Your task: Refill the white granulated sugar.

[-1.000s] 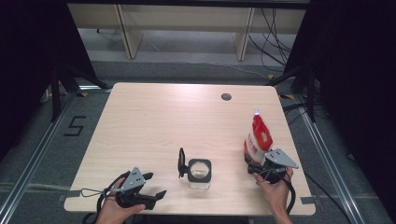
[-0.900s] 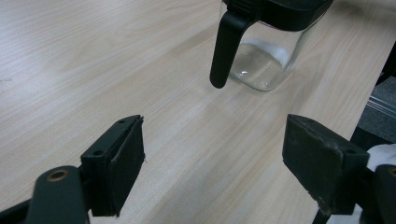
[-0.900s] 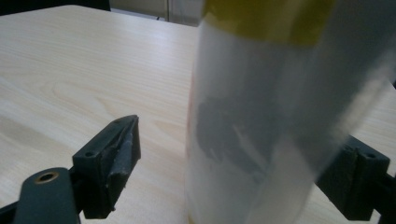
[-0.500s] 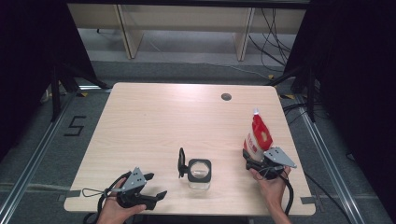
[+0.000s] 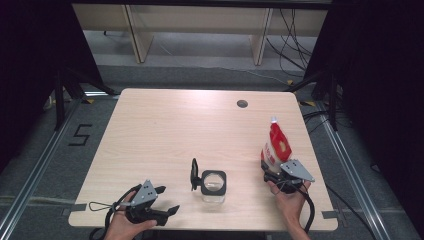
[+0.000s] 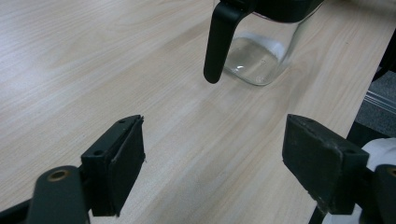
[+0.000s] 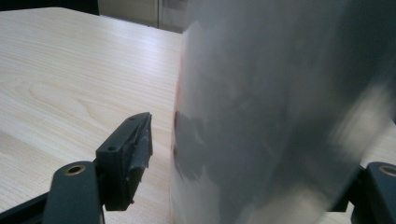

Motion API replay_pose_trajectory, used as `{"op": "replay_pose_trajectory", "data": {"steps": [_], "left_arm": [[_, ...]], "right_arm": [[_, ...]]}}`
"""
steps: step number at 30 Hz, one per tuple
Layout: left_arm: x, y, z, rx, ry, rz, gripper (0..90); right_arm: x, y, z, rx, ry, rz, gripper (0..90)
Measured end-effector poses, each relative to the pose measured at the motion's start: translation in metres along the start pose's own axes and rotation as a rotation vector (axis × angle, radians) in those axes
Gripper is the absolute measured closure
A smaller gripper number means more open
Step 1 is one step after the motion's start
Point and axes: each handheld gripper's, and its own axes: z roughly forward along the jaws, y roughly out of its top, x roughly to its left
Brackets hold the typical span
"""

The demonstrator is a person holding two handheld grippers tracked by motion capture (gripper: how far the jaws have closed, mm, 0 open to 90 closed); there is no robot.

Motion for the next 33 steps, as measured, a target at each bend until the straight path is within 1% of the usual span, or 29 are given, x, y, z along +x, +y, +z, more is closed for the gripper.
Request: {"op": "replay_pose_trajectory", "data": {"steps": [1,2,3,4,6,7,8,9,10,11,12,15,16,17,18,19,20,21,22,23,24,25,26,28,29,30,31,32,33], "left_arm": [[0.001,0.000,0.000,0.008,0.000,0.008,20.7],[0.001,0.000,-0.001,0.014,-0.002,0.019,20.6],[0.001,0.000,-0.001,0.018,0.001,0.022,20.6],[0.001,0.000,-0.001,0.020,0.001,0.027,20.7],[0.002,0.000,0.000,0.025,0.001,0.031,20.7],[0.001,0.000,0.000,0.027,0.004,0.010,20.7],[0.000,0.000,0.000,0.017,-0.008,0.005,20.6],[-0.001,0.000,0.001,0.017,-0.008,-0.003,20.6],[0.000,0.000,0.000,0.021,-0.004,0.009,20.6],[0.000,0.000,0.001,0.021,-0.004,0.007,20.6],[0.000,0.000,0.001,0.021,-0.004,0.008,20.6],[-0.001,-0.001,0.002,0.009,-0.013,-0.004,20.6],[-0.001,-0.001,0.002,0.010,-0.013,-0.003,20.6],[-0.001,-0.001,0.002,0.010,-0.013,-0.004,20.7],[-0.001,-0.001,0.002,0.015,-0.011,0.003,20.7],[0.000,0.000,0.001,0.020,-0.008,0.008,20.7],[-0.001,-0.001,0.001,0.014,-0.011,0.004,20.7],[0.000,0.000,0.001,0.012,-0.010,0.011,20.6],[0.000,-0.001,0.001,0.021,-0.007,0.004,20.7],[0.000,-0.001,0.001,0.017,-0.010,-0.001,20.6],[0.000,-0.001,0.002,0.008,-0.010,0.003,20.7],[0.001,-0.001,0.002,0.015,-0.008,0.014,20.6],[-0.001,-0.001,0.002,0.020,-0.013,-0.006,20.6],[-0.001,-0.001,0.003,0.014,-0.017,0.017,20.7],[0.001,0.000,0.003,0.024,-0.015,0.043,20.7],[-0.001,-0.001,0.004,0.012,-0.024,0.009,20.9],[-0.002,0.000,0.003,0.014,-0.022,0.017,21.0],[-0.001,-0.001,0.004,0.006,-0.024,0.021,21.1],[-0.001,-0.001,0.004,0.006,-0.026,0.018,21.1]], "right_arm": [[-0.001,0.000,0.001,0.000,0.004,-0.010,27.8],[-0.001,-0.001,0.001,0.004,-0.006,0.003,29.2],[-0.003,-0.003,0.001,0.006,-0.002,0.007,30.9],[-0.004,-0.006,0.002,0.008,0.003,0.033,32.1],[-0.006,-0.006,0.002,0.003,0.003,0.045,33.3],[-0.006,-0.006,0.002,-0.006,0.005,0.046,33.3],[-0.006,-0.006,0.002,-0.004,0.005,0.038,33.4],[-0.006,-0.006,0.002,-0.003,0.008,0.034,33.3],[-0.006,-0.006,0.002,-0.007,0.006,0.036,33.5],[-0.006,-0.006,0.002,-0.021,0.007,0.032,33.8],[-0.006,-0.006,0.002,-0.016,0.010,0.051,33.9],[-0.008,-0.006,0.003,-0.033,0.013,0.037,33.9],[-0.007,-0.006,0.003,-0.035,0.017,0.054,34.0],[-0.009,-0.006,0.004,-0.048,0.023,0.058,34.2],[-0.010,-0.005,0.007,-0.063,0.025,0.043,34.8],[-0.009,-0.005,0.007,-0.062,0.018,0.072,35.1],[-0.009,-0.005,0.008,-0.081,0.025,0.083,35.3],[-0.009,-0.004,0.006,-0.054,0.023,0.070,35.6],[-0.009,-0.005,0.007,-0.066,0.017,0.063,35.7],[-0.010,-0.005,0.007,-0.073,0.016,0.059,35.8],[-0.010,-0.005,0.007,-0.085,0.013,0.061,35.7],[-0.010,-0.005,0.007,-0.091,0.016,0.057,35.7],[-0.011,-0.004,0.008,-0.093,0.027,0.030,35.6],[-0.013,-0.005,0.010,-0.105,0.031,0.027,35.6],[-0.013,-0.005,0.011,-0.108,0.038,0.031,35.9],[-0.013,-0.005,0.011,-0.108,0.033,0.036,36.5],[-0.013,-0.004,0.012,-0.105,0.033,0.029,37.3],[-0.013,-0.004,0.011,-0.105,0.039,0.032,38.0],[-0.015,-0.004,0.011,-0.093,0.053,0.020,38.6]]}}
